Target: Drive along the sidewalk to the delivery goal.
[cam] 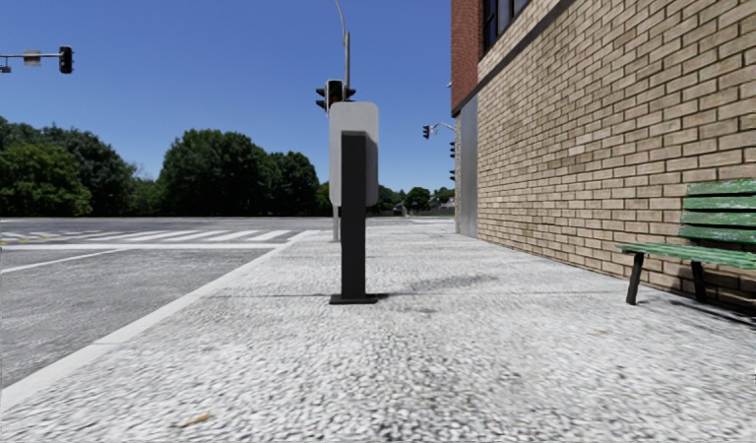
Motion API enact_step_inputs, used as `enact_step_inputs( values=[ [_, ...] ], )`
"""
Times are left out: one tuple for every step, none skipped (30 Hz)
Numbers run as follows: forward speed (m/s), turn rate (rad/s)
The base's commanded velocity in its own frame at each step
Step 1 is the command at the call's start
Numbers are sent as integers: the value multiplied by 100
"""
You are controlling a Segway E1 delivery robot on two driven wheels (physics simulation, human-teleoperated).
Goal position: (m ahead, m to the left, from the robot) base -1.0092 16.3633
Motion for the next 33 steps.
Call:
enact_step_inputs(
  values=[
    [178,-61],
    [178,-61],
    [178,-61],
    [179,-61],
    [179,-61],
    [183,-61],
    [185,-62],
    [185,-62],
    [185,-62],
    [186,-62],
    [189,-62],
    [200,-62],
    [200,-62],
    [200,-62],
    [200,-62],
    [200,-62],
    [200,-62],
    [200,-62],
    [200,-62],
    [200,-62],
    [200,-62],
    [200,-62],
    [200,-54],
    [200,0],
    [200,0],
    [200,0],
    [200,0],
    [200,0],
    [200,0],
    [200,0],
    [200,0],
    [200,47],
    [200,25]
  ],
)
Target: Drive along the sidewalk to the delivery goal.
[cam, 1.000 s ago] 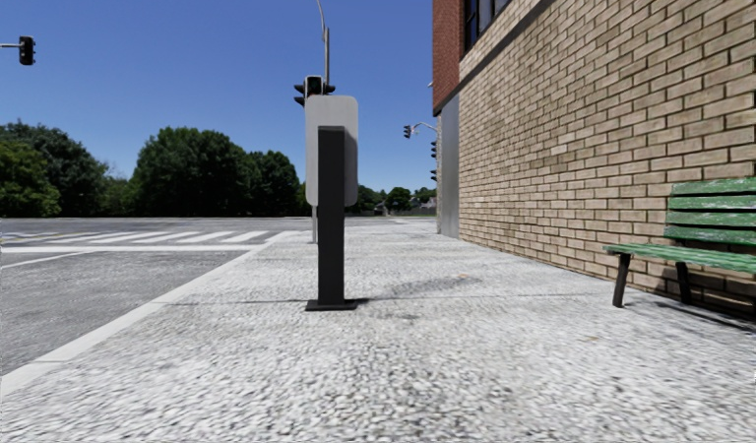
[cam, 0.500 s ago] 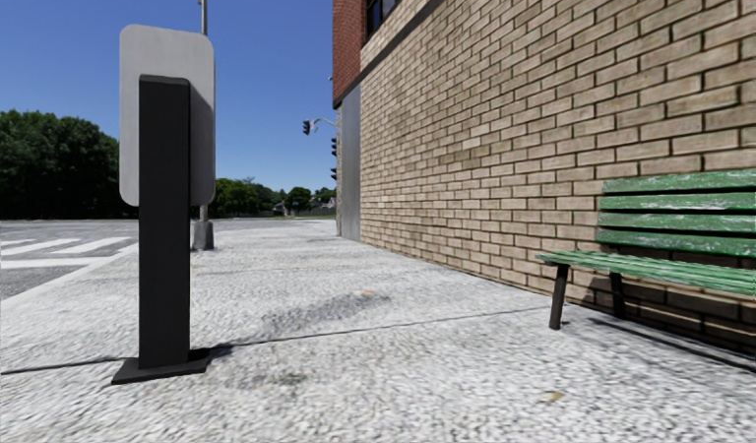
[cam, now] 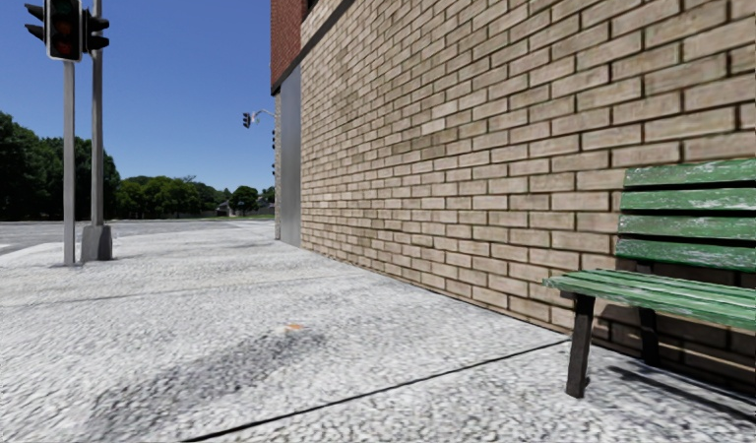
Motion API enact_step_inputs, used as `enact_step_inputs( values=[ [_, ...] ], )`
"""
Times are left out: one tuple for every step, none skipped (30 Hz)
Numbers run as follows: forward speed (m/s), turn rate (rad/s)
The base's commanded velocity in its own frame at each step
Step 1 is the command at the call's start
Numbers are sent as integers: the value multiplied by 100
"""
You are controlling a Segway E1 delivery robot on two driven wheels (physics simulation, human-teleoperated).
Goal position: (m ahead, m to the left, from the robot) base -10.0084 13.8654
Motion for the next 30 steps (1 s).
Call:
enact_step_inputs(
  values=[
    [200,9],
    [200,9],
    [200,2],
    [200,1],
    [200,14],
    [200,24],
    [200,24],
    [200,33],
    [200,41],
    [200,48],
    [200,48],
    [200,50],
    [200,51],
    [200,53],
    [200,53],
    [200,53],
    [200,52],
    [200,38],
    [200,38],
    [200,31],
    [200,25],
    [200,23],
    [200,23],
    [200,24],
    [200,34],
    [200,46],
    [200,46],
    [200,52],
    [200,55],
    [200,56]
  ],
)
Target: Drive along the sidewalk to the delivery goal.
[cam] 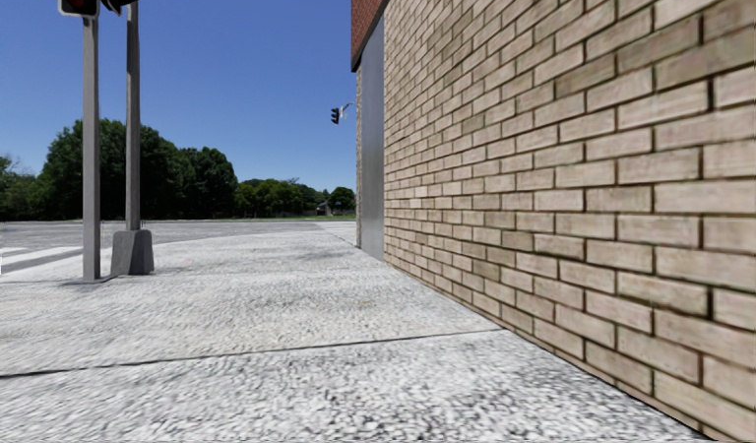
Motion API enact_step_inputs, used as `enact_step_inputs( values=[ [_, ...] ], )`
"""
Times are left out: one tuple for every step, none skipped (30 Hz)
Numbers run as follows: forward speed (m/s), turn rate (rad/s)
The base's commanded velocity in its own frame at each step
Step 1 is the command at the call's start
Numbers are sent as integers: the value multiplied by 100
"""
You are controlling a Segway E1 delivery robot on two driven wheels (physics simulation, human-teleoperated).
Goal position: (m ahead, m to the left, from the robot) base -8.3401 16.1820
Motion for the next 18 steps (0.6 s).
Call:
enact_step_inputs(
  values=[
    [200,56],
    [200,56],
    [200,56],
    [200,56],
    [200,56],
    [200,56],
    [200,50],
    [200,39],
    [200,30],
    [200,30],
    [200,27],
    [200,26],
    [200,27],
    [200,27],
    [200,32],
    [200,37],
    [200,39],
    [200,39]
  ],
)
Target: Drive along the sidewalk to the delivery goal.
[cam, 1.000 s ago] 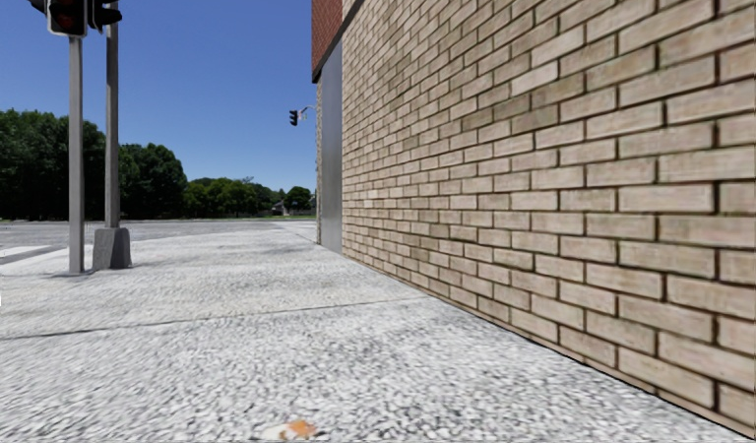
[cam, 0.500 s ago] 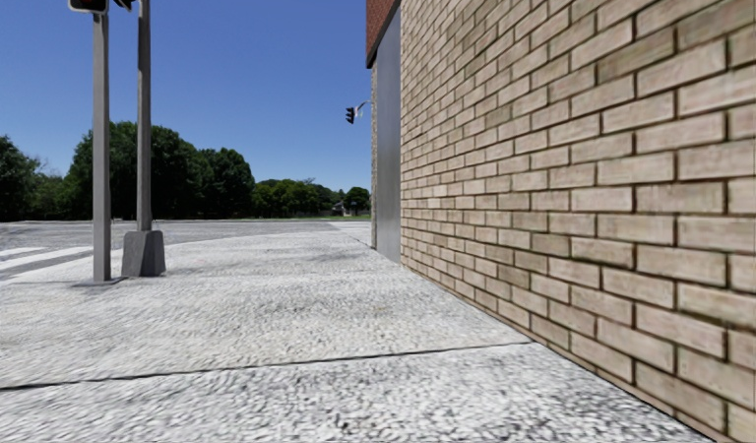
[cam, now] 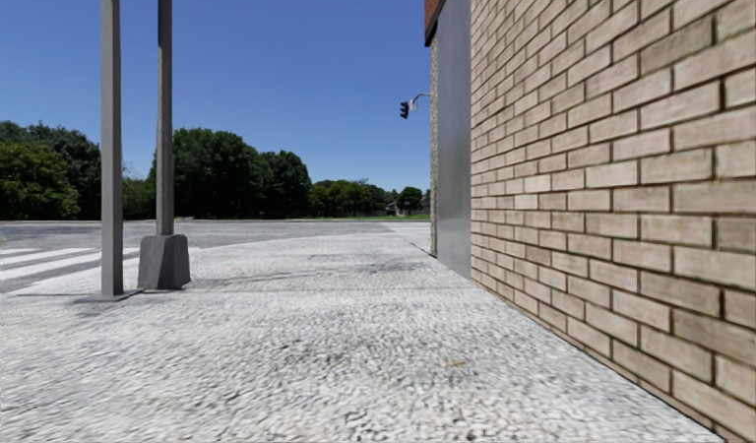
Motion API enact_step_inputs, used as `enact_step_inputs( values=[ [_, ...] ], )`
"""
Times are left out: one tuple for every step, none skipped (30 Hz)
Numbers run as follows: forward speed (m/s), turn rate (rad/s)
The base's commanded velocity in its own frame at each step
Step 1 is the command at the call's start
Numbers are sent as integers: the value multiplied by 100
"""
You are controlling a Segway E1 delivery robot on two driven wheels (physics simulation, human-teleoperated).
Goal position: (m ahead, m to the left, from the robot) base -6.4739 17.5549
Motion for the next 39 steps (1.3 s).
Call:
enact_step_inputs(
  values=[
    [200,40],
    [200,40],
    [200,40],
    [200,40],
    [200,40],
    [200,40],
    [200,41],
    [200,41],
    [200,43],
    [200,45],
    [200,45],
    [200,45],
    [200,45],
    [200,45],
    [200,36],
    [200,36],
    [200,26],
    [200,0],
    [200,0],
    [200,0],
    [200,0],
    [200,0],
    [200,0],
    [200,0],
    [200,0],
    [200,0],
    [200,0],
    [200,0],
    [200,0],
    [200,5],
    [200,15],
    [200,15],
    [200,21],
    [200,28],
    [200,31],
    [200,31],
    [200,32],
    [200,32],
    [200,32]
  ],
)
